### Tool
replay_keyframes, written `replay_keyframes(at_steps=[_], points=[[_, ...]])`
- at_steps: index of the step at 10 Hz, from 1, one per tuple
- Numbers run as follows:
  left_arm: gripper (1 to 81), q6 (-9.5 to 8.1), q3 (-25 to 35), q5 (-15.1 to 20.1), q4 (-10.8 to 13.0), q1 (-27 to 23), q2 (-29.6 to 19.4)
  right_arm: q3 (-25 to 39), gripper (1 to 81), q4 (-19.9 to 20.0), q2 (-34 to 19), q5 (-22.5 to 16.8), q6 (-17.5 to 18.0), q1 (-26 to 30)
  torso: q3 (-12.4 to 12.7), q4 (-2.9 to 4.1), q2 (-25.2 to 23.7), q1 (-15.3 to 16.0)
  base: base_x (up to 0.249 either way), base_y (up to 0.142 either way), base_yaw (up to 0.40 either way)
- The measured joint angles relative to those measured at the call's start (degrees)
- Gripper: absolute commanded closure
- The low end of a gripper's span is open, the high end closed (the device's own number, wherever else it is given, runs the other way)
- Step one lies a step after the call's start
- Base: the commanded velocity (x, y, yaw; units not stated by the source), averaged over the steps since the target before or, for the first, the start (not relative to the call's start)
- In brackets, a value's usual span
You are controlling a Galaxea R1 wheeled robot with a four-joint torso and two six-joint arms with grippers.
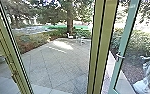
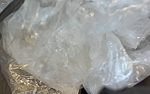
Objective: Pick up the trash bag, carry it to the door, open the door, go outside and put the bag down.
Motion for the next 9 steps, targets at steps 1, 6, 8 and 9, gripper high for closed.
replay_keyframes(at_steps=[1, 6, 8, 9], points=[[81.1, 0.0, 0.0, 0.0, 0.0, 0.0, 0.02, -1.02, 1.0, -0.17, 0.91, 0.16, -0.01, -0.05, 0.02, 0.0, 0.0, 0.0, 0.0, 0.0, 0.0], [81.1, 0.2, -0.4, 0.0, 0.02, 0.0, 0.3, -10.8, 1.0, -1.05, 6.84, 0.84, -0.21, -0.55, 0.02, 0.0, 0.0, 0.0, 0.0, 0.0, 0.0], [81.1, 0.45, -0.44, 0.01, 0.29, -0.02, 0.3, -10.89, 1.0, -1.05, 7.25, 1.01, -0.21, -1.01, 0.02, 0.0, 0.0, 0.0, 0.0, 0.0, 0.0], [81.1, 0.56, -0.49, 0.04, 0.74, 0.0, 0.3, -10.89, 1.0, -1.06, 7.3, 1.01, -0.21, -1.16, 0.02, 0.0, 0.0, 0.0, 0.0, 0.0, 0.0]])
